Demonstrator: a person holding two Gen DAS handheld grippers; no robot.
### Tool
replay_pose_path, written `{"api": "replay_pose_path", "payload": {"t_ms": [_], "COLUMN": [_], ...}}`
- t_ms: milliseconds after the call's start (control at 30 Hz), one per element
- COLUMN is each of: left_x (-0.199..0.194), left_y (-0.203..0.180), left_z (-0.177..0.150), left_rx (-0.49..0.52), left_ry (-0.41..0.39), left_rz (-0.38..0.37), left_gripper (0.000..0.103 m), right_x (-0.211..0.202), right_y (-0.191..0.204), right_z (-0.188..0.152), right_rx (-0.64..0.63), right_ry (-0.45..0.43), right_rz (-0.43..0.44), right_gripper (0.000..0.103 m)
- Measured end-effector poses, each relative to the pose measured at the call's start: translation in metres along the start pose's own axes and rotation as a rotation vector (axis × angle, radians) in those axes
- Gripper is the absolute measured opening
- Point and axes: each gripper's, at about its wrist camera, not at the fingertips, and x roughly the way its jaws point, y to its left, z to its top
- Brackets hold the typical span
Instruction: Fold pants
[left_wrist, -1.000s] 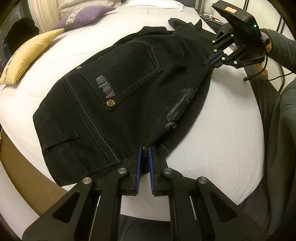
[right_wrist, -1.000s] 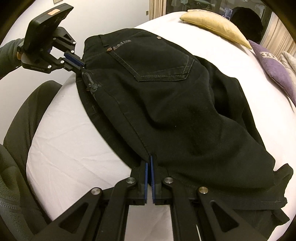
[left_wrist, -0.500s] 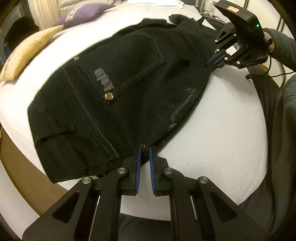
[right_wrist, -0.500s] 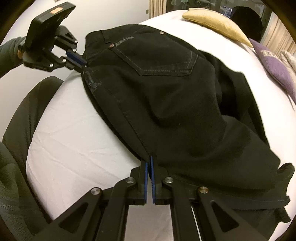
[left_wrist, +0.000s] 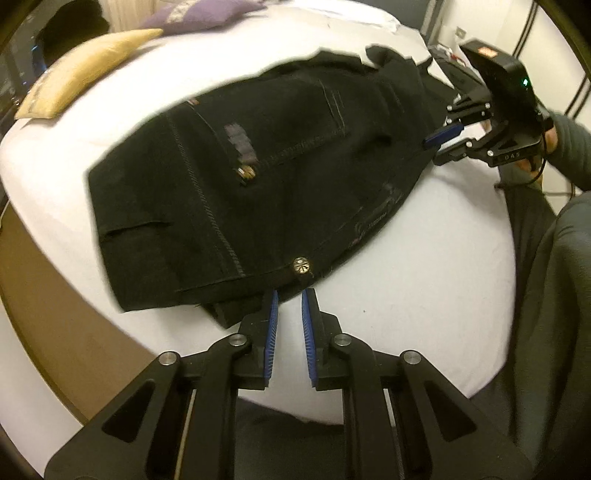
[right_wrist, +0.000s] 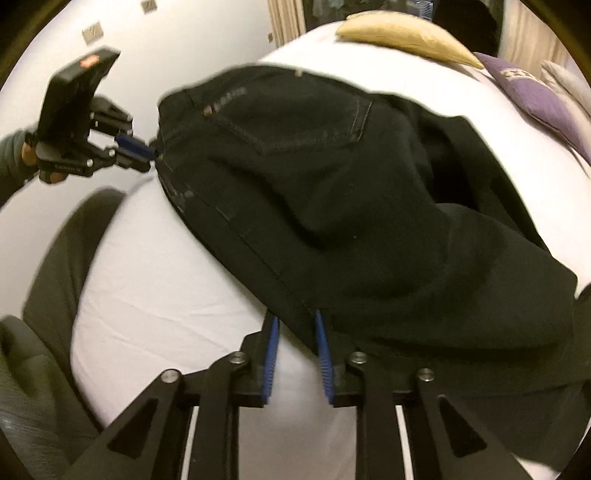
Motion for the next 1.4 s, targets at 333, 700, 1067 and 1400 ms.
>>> {"api": "replay_pose_path", "payload": {"t_ms": [333,700,1067,1400], "left_x": [0.033,0.075,0.073,0.077], "left_y": [-0.031,-0.02,-0.02,-0.022], "left_z": [0.065,0.065,0.051,0.048], "left_rx": [-0.11,-0.265,-0.28,-0.292], "left_ry": [-0.091,-0.072,-0.076,-0.083], "left_rz": [-0.032,-0.047,-0.017,-0.014], "left_gripper": [0.013,0.013,0.013,0.013], "right_x": [0.016,-0.115,-0.106,-0.079], "right_y": [-0.036,-0.204,-0.334,-0.352], "right_z": [-0.014,-0.076,-0.16,-0.144], "right_rx": [0.159,0.723,1.296,1.307], "right_ry": [-0.044,-0.316,-0.509,-0.499], "right_rz": [0.065,-0.036,0.114,0.157], "right_gripper": [0.041,0.056,0.056,0.033]}}
